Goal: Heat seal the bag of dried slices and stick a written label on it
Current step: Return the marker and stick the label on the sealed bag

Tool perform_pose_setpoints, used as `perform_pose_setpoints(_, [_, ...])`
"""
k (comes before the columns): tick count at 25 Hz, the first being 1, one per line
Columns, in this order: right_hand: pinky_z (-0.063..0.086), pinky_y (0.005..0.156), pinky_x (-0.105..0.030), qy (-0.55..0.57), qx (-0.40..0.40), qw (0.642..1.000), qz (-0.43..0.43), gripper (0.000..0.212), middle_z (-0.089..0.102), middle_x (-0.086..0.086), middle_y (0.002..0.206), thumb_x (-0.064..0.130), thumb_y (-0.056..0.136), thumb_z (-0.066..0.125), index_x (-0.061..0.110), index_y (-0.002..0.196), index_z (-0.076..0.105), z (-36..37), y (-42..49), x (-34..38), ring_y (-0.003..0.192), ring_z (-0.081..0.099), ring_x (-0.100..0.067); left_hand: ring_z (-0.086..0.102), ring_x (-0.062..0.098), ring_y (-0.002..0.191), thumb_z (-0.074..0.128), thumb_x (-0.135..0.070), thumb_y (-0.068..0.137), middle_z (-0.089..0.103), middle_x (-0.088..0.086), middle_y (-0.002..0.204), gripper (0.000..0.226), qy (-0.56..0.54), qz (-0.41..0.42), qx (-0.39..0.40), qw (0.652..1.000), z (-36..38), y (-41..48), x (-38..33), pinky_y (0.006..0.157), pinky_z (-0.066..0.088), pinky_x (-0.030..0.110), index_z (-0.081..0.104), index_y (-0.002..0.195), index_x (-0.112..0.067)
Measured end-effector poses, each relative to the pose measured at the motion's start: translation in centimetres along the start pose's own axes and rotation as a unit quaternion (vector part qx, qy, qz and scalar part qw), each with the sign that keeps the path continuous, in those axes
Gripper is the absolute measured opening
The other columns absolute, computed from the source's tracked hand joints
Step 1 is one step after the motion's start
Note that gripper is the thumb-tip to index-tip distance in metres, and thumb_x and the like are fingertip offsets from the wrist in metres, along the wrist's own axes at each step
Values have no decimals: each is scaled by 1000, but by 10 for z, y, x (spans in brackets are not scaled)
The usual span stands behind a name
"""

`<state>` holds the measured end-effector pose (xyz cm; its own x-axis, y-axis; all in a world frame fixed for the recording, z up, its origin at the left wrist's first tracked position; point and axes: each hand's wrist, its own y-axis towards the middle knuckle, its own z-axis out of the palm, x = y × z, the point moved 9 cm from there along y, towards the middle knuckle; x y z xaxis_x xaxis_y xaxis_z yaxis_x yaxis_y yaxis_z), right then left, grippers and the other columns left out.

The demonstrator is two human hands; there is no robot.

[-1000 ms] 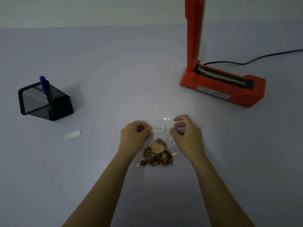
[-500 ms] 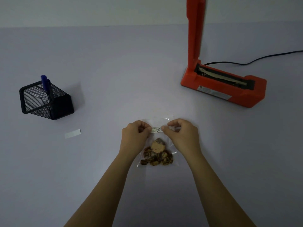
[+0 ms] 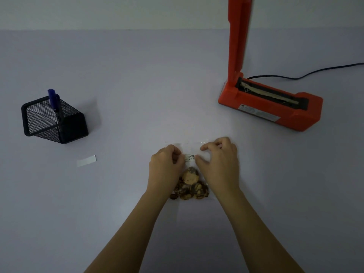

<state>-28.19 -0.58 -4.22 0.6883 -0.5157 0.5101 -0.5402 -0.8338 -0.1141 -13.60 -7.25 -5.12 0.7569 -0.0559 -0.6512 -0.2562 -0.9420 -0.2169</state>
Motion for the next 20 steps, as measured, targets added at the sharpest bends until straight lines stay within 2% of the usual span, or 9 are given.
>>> perform_pose_setpoints(2, [35, 69, -30, -42, 4, 999, -28, 12, 62, 4, 96, 31, 81, 66, 24, 89, 71, -1, 0, 7, 92, 47, -19, 61, 13, 71, 65, -25, 82, 66, -2, 77, 12, 4, 2, -3, 1000, 2, 1, 1, 67, 52, 29, 65, 83, -13])
perform_pose_setpoints(5, [30, 69, -31, -54, 30, 998, -12, 11, 69, 8, 89, 33, 84, 62, 29, 86, 71, 0, 3, 7, 90, 49, -19, 60, 15, 73, 68, -26, 81, 64, -1, 79, 14, 9, -19, 8, 1000, 5, 4, 3, 68, 51, 28, 62, 84, -13])
perform_pose_setpoints(8, [42, 74, -33, -36, 53, 998, 8, 10, 70, 9, 89, 34, 83, 62, 29, 87, 70, 3, 7, 3, 90, 54, -17, 59, 18, 73, 70, -23, 80, 62, 2, 77, 17, -14, -44, 16, 999, 5, 4, 6, 68, 51, 33, 59, 83, -11])
perform_pose_setpoints(11, [49, 76, -35, 11, 63, 998, 28, 9, 69, 10, 87, 35, 78, 65, 30, 84, 69, 5, 9, -1, 87, 58, -16, 54, 16, 67, 71, -23, 79, 57, -3, 70, 20, -23, -55, 26, 998, 4, 5, 8, 61, 46, 27, 56, 82, -10])
perform_pose_setpoints(13, [47, 65, -26, 38, 72, 995, 57, 12, 67, 13, 83, 41, 74, 67, 30, 79, 66, 6, 10, -6, 82, 58, -11, 48, 12, 61, 72, -24, 78, 52, -4, 66, 24, -22, -62, 33, 997, 4, 6, 9, 55, 40, 22, 52, 80, -10])
perform_pose_setpoints(15, [36, 51, -18, 43, 79, 993, 72, 18, 65, 15, 79, 48, 72, 71, 31, 75, 65, 6, 11, -8, 75, 55, -6, 45, 9, 57, 72, -25, 78, 51, -5, 65, 26, -21, -72, 38, 996, 5, 8, 12, 52, 36, 19, 50, 78, -12])
perform_pose_setpoints(17, [30, 47, -16, 48, 84, 993, 73, 20, 65, 14, 77, 48, 71, 73, 30, 72, 64, 6, 12, -7, 70, 55, -4, 46, 7, 57, 71, -28, 79, 53, -5, 65, 25, -19, -88, 38, 995, 4, 10, 15, 50, 33, 16, 51, 77, -13])
perform_pose_setpoints(20, [31, 46, -16, 61, 101, 989, 85, 21, 64, 13, 74, 46, 70, 75, 29, 72, 63, 9, 14, -9, 68, 55, -2, 49, 12, 59, 69, -27, 80, 55, -2, 67, 23, -16, -104, 46, 993, 5, 14, 17, 51, 36, 19, 52, 77, -11])
